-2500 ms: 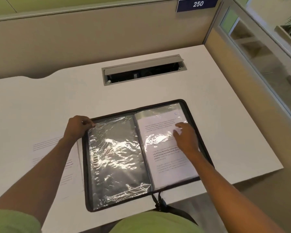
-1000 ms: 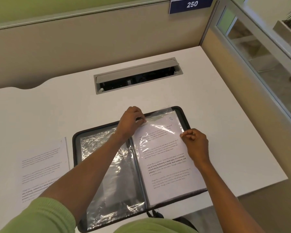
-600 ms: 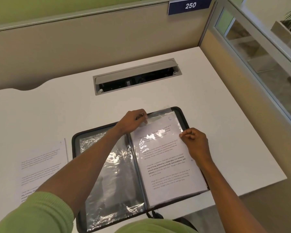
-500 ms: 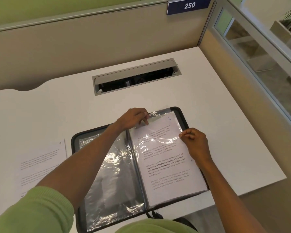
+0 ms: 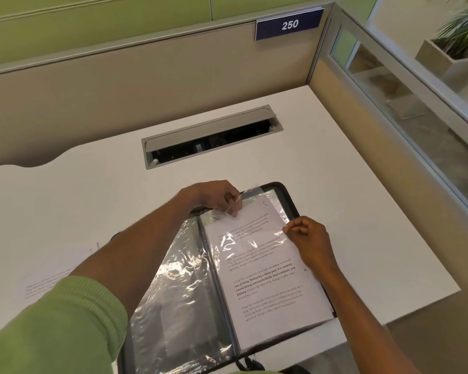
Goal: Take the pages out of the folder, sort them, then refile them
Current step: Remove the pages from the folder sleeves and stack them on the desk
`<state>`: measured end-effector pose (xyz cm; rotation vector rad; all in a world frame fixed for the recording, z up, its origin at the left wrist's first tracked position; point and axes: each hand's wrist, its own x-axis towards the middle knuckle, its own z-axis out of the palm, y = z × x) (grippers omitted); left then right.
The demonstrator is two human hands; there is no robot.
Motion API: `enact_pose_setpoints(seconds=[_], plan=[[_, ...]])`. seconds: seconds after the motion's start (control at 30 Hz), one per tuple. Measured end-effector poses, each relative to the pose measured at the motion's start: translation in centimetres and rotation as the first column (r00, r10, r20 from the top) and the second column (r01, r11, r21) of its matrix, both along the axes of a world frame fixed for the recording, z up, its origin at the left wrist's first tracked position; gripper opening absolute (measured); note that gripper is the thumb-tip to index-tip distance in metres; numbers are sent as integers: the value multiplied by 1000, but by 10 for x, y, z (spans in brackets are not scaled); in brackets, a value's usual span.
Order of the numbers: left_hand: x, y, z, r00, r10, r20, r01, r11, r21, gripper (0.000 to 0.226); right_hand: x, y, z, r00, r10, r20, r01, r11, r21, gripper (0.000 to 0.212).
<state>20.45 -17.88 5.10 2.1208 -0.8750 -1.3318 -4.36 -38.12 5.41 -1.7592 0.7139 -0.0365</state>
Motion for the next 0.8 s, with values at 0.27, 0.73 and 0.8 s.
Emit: enact_pose_setpoints(seconds=[0.27, 0.73, 0.8], plan=[[1, -14, -2, 988, -14, 154, 16, 1000, -9, 20, -10, -7, -11, 997, 8, -79, -2, 997, 81, 21], [55, 0, 22, 874, 255, 413, -235, 967, -100, 9, -37, -20, -34, 969, 22, -246, -34, 998, -44, 22], [66, 4, 36, 824, 320, 467, -287, 947, -142, 8, -37, -20, -35, 970, 23, -240, -37, 998, -57, 22]])
